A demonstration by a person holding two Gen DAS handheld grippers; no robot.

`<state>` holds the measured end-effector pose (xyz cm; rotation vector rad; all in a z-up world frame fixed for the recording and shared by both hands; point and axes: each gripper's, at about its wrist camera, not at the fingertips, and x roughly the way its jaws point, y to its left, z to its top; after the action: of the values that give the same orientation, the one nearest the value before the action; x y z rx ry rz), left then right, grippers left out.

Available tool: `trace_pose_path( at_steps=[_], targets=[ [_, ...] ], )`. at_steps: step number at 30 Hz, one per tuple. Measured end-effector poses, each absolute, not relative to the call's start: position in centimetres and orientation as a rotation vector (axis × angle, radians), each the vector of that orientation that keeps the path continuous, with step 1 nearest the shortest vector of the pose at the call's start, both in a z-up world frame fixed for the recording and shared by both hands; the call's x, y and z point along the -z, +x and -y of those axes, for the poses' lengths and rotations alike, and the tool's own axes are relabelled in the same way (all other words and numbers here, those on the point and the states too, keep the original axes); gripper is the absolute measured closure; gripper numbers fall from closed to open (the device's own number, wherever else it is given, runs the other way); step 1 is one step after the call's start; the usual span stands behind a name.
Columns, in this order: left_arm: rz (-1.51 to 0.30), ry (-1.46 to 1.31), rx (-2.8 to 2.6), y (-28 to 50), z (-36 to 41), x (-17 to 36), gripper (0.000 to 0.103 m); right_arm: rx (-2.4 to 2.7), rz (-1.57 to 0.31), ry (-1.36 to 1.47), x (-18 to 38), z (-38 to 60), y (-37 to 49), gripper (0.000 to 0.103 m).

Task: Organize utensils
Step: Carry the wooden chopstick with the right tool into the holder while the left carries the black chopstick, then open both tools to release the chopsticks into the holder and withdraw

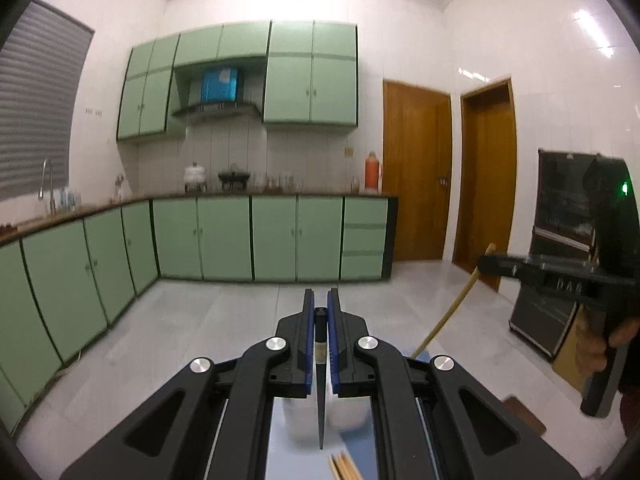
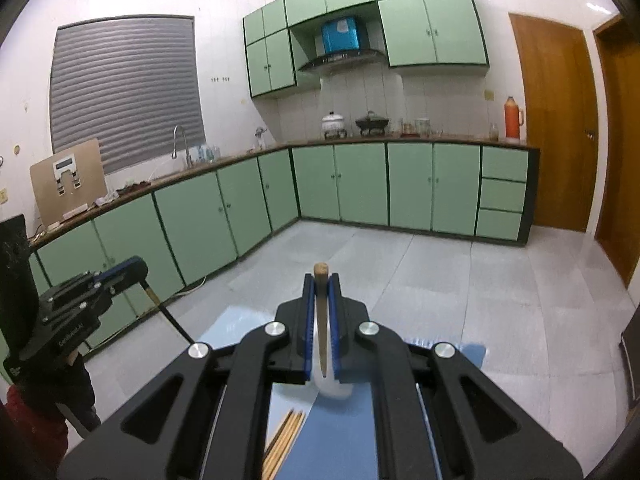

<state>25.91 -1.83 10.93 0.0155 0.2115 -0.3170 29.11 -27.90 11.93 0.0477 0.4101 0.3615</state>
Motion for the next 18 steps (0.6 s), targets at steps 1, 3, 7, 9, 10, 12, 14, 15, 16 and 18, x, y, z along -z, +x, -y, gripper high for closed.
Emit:
trace_pose_path(
  at_steps=[1, 3, 7, 9, 10, 12, 14, 15, 16, 18],
  targets=[
    [-0.187, 0.018, 0.31, 26.8, 2.1, -11.5, 0.097, -0.357, -0.408, 0.044, -12.1, 27.8, 30.0, 0.097],
    [-0.154, 0.026, 0.293, 28.3, 2.6, -12.1, 0.097, -0.348, -0.411, 0.033, -12.0, 27.5, 31.7, 0.097],
    [-0.164, 0.004, 0.286, 32.2, 3.5, -11.3, 0.097, -0.337, -0.451, 0.022, -10.4, 26.9, 34.9, 0.097],
    [-0.192, 0.004, 0.27, 33.9, 3.8, -9.8, 0.097, -0.333, -0.481, 0.02, -9.2, 26.6, 36.3, 0.097],
    [-0.209, 0.004, 0.265, 34.6, 4.0, -9.0, 0.097, -0.334, -0.499, 0.023, -8.6, 26.4, 36.9, 0.097],
    [-0.252, -0.007, 0.265, 35.9, 4.0, -7.4, 0.097, -0.341, -0.536, 0.032, -7.2, 26.2, 38.1, 0.097],
    [-0.289, -0.017, 0.275, 36.8, 3.9, -6.1, 0.097, -0.353, -0.57, 0.034, -6.2, 25.9, 38.9, 0.097],
    [-0.312, -0.018, 0.275, 37.2, 3.8, -5.4, 0.097, -0.357, -0.587, 0.034, -5.6, 25.7, 39.2, 0.095],
    [-0.329, -0.015, 0.265, 37.4, 3.8, -5.0, 0.096, -0.359, -0.592, 0.035, -5.3, 25.5, 39.1, 0.094],
    [-0.341, -0.017, 0.263, 37.6, 3.6, -4.6, 0.088, -0.359, -0.591, 0.033, -4.9, 25.4, 39.0, 0.092]
  ],
)
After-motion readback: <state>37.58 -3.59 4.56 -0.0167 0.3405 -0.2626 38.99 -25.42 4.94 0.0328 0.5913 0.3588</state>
